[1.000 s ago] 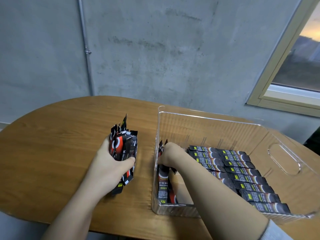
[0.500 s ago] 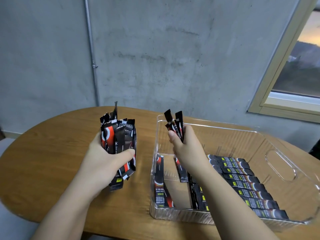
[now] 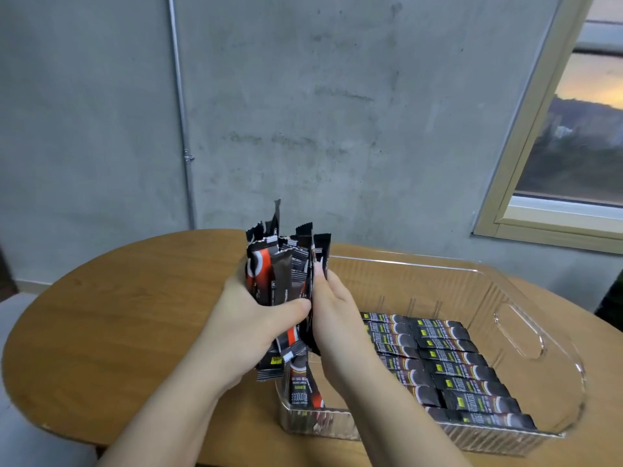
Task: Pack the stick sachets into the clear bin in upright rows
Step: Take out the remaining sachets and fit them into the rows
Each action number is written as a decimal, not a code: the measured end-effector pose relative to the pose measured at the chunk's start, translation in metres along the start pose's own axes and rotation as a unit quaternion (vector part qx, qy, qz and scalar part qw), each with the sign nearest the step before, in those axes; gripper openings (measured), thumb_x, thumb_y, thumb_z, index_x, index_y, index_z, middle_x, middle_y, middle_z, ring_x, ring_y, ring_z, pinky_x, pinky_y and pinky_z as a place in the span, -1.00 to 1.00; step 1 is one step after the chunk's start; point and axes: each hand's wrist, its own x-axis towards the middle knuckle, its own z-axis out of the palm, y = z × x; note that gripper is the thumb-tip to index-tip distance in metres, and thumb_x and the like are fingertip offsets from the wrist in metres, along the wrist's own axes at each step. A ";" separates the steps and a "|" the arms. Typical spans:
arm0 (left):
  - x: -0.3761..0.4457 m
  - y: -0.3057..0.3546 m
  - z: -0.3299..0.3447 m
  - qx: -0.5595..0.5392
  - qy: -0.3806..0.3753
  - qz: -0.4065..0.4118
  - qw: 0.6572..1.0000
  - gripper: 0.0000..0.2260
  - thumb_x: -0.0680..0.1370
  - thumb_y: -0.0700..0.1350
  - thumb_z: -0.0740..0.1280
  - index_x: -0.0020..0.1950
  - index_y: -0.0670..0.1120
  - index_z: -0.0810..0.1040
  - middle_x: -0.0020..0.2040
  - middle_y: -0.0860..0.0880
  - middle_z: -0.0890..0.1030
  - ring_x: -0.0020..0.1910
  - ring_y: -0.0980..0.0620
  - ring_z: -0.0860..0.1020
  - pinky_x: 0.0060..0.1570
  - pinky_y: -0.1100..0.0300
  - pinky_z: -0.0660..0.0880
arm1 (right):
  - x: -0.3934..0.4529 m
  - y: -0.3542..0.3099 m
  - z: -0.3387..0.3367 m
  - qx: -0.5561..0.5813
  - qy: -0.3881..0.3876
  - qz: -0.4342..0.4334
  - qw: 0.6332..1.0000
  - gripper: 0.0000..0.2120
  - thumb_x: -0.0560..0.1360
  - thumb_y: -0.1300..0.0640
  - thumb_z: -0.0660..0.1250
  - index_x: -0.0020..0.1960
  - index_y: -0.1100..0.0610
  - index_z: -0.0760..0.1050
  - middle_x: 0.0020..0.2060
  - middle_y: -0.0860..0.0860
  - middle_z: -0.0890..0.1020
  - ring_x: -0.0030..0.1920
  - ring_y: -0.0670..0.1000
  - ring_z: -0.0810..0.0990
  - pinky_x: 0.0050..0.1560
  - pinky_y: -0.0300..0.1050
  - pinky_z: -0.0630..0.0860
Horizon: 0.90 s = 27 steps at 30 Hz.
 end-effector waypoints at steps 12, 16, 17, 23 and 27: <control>0.001 0.007 0.029 0.022 -0.008 0.006 1.000 -0.63 0.24 -0.22 0.44 0.01 0.02 0.54 -0.14 -0.02 0.68 -0.13 -0.02 0.65 -0.07 0.09 0.58 | -0.006 0.001 -0.019 0.190 0.108 0.038 0.975 -0.91 0.60 0.15 0.23 0.05 0.10 0.50 -0.17 0.15 0.63 -0.20 0.07 0.60 -0.17 -0.02 0.55; 0.005 0.007 0.033 0.036 -0.006 0.004 0.999 -0.66 0.35 -0.37 0.44 -0.01 -0.02 0.53 -0.16 -0.06 0.65 -0.15 -0.06 0.63 -0.11 0.10 0.57 | -0.009 -0.002 -0.024 0.236 0.094 0.066 0.965 -0.88 0.57 0.22 0.28 -0.11 0.24 0.53 -0.31 0.13 0.65 -0.39 -0.01 0.58 -0.44 -0.22 0.47; 0.005 0.008 0.033 0.032 -0.011 0.003 0.999 -0.67 0.35 -0.38 0.43 -0.01 -0.04 0.53 -0.16 -0.08 0.65 -0.14 -0.07 0.63 -0.11 0.11 0.57 | -0.010 -0.004 -0.025 0.236 0.082 0.066 0.966 -0.86 0.57 0.23 0.26 -0.12 0.25 0.54 -0.33 0.12 0.66 -0.40 -0.01 0.58 -0.45 -0.23 0.47; 0.007 0.013 0.032 0.015 -0.038 0.016 0.999 -0.66 0.25 -0.24 0.44 0.00 -0.03 0.55 -0.16 -0.11 0.65 -0.18 -0.03 0.64 -0.10 0.14 0.58 | -0.010 -0.014 -0.035 0.215 -0.015 0.070 0.974 -0.80 0.52 0.33 0.22 -0.09 0.34 0.62 -0.22 0.19 0.68 -0.34 0.07 0.62 -0.34 -0.16 0.55; 0.009 0.012 0.032 0.028 -0.037 0.032 0.998 -0.67 0.27 -0.26 0.45 0.01 -0.09 0.57 -0.17 -0.15 0.66 -0.20 -0.06 0.65 -0.11 0.09 0.58 | -0.005 -0.015 -0.041 0.179 0.005 0.076 0.981 -0.92 0.49 0.28 0.34 -0.11 0.27 0.60 -0.21 0.22 0.67 -0.32 0.12 0.60 -0.22 -0.03 0.53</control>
